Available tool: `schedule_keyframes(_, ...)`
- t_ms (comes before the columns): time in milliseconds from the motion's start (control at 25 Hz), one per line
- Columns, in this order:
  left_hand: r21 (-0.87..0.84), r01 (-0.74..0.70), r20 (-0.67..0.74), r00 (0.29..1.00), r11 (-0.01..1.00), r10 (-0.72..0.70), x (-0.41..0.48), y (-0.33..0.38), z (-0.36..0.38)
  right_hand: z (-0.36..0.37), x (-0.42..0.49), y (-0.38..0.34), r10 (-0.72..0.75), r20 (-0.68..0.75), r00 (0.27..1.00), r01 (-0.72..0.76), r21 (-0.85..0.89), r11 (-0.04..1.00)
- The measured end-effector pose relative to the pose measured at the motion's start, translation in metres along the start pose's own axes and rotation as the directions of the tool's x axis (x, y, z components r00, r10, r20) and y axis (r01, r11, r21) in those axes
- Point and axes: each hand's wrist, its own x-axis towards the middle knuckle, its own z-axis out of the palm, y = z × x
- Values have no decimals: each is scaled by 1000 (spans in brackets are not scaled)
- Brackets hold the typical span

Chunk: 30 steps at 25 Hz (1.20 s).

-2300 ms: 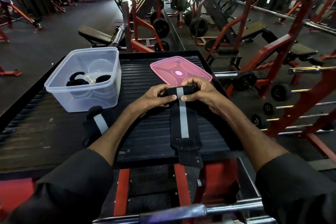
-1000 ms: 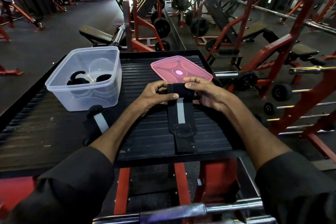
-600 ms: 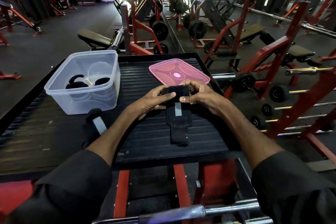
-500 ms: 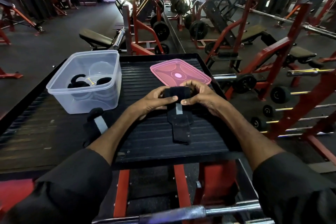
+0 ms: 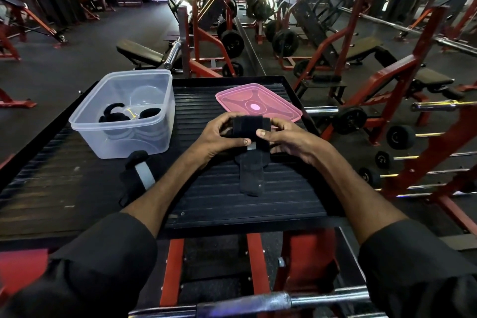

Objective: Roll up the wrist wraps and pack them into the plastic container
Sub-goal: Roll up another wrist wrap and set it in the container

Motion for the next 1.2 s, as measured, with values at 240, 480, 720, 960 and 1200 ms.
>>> schedule_keyframes(240, -149, 286, 178, 950, 947, -258, 1, -5, -5, 4, 0, 4, -154, -68, 986, 155, 13, 988)
schedule_keyframes(480, -49, 161, 71, 985, 986, -157, -1, -7, 2, -2, -4, -5, -88, 59, 994, 72, 222, 972)
schedule_keyframes(720, 122, 14, 22, 1000, 992, -17, 0, -8, 0, 0, -2, -4, 47, 137, 989, -57, 76, 995)
schedule_keyframes(960, -50, 200, 144, 971, 979, -191, 0, -6, -3, -1, 0, -1, -16, -60, 998, 19, 49, 999)
schedule_keyframes(1200, -74, 298, 261, 927, 952, -270, 6, -9, -10, 5, -4, -3, -195, -106, 975, 202, 61, 978)
